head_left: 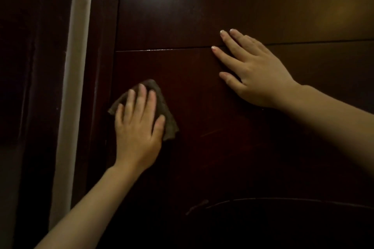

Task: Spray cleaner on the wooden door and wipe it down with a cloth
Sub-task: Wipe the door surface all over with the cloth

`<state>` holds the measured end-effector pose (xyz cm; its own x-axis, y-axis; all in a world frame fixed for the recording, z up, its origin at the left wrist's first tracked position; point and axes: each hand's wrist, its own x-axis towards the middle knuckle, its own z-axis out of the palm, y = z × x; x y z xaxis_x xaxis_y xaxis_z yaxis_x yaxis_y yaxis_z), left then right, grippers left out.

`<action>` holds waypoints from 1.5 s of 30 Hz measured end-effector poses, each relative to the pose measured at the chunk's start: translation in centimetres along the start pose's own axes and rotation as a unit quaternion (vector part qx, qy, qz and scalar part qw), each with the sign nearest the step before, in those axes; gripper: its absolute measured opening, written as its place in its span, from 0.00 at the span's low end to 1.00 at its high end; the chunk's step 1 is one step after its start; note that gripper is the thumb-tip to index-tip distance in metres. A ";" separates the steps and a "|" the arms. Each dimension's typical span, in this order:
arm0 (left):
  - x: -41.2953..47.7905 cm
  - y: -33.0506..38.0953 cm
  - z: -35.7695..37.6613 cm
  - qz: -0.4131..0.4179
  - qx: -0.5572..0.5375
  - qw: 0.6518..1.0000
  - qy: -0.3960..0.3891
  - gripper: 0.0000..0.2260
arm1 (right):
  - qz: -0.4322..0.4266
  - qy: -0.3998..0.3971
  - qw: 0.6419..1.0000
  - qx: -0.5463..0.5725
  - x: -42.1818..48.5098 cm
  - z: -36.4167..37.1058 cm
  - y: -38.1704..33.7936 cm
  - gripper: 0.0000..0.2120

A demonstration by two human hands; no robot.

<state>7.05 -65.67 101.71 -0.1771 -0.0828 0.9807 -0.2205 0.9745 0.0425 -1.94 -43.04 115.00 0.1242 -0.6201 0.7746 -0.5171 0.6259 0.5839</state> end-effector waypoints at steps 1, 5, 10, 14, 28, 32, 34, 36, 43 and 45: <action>0.3 0.1 0.0 -0.044 -0.012 0.999 0.003 0.26 | 0.002 0.001 1.000 -0.002 0.0 0.0 0.0 0.33; -2.3 0.6 0.6 -0.008 0.006 1.000 -0.010 0.26 | 0.005 0.004 1.000 -0.008 0.1 0.2 -0.2 0.33; 0.6 -2.7 -0.7 0.037 0.030 0.998 -0.029 0.27 | 0.003 0.008 1.000 -0.014 0.2 0.3 -0.1 0.32; 4.2 -2.6 -1.2 -0.049 0.019 0.999 0.005 0.28 | 0.006 0.014 1.000 -0.013 0.2 0.4 -0.1 0.32; 5.4 1.1 0.0 0.151 0.048 0.986 0.050 0.25 | 0.004 0.026 1.000 -0.008 0.1 0.4 -0.2 0.31; 6.2 2.4 0.2 0.071 0.021 0.995 0.072 0.25 | 0.013 0.045 0.999 0.002 0.1 0.5 -0.3 0.30; 4.4 3.1 0.6 0.091 0.028 0.993 0.076 0.25 | 0.015 0.047 0.999 0.002 0.1 0.6 -0.3 0.30; 2.7 3.2 0.9 0.133 0.035 0.988 0.073 0.25 | 0.015 0.048 0.999 0.001 0.1 0.7 -0.4 0.30; 5.1 1.1 0.1 0.114 0.037 0.991 0.054 0.26 | 0.016 0.046 0.999 0.002 0.1 0.5 -0.4 0.30; 5.6 2.3 0.3 0.029 0.017 0.997 0.074 0.26 | 0.017 0.051 0.999 0.005 0.2 0.6 -0.4 0.30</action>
<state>5.23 -63.93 107.21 -0.0478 0.0078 0.9988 -0.2467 0.9689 -0.0194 -2.23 -43.67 114.75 0.1925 -0.5472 0.8146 -0.5301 0.6406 0.5556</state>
